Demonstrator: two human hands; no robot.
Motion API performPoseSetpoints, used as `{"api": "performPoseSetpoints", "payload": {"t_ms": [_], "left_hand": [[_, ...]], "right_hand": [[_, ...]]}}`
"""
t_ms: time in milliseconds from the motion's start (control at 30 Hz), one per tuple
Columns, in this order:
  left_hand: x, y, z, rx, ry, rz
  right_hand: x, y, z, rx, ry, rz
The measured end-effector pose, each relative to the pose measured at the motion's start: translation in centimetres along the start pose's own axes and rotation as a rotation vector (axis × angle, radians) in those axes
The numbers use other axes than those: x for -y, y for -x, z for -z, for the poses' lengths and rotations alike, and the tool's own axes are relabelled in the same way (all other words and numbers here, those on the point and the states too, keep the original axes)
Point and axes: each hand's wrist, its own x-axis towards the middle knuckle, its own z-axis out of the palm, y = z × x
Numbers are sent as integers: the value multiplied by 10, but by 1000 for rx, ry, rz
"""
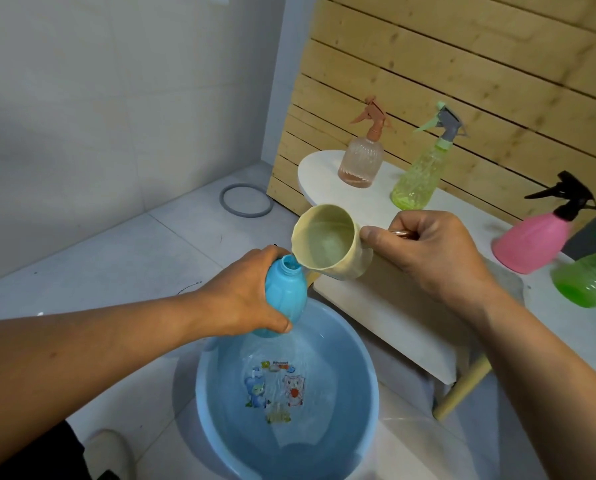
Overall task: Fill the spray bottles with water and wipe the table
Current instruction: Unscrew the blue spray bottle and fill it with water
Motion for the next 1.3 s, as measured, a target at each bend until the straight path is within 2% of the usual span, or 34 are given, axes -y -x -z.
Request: {"api": "performPoseSetpoints", "payload": {"t_ms": [1300], "left_hand": [[-1,2,-1,-1,-11,-1]], "right_hand": [[17,10,4,-57,91,82]]}}
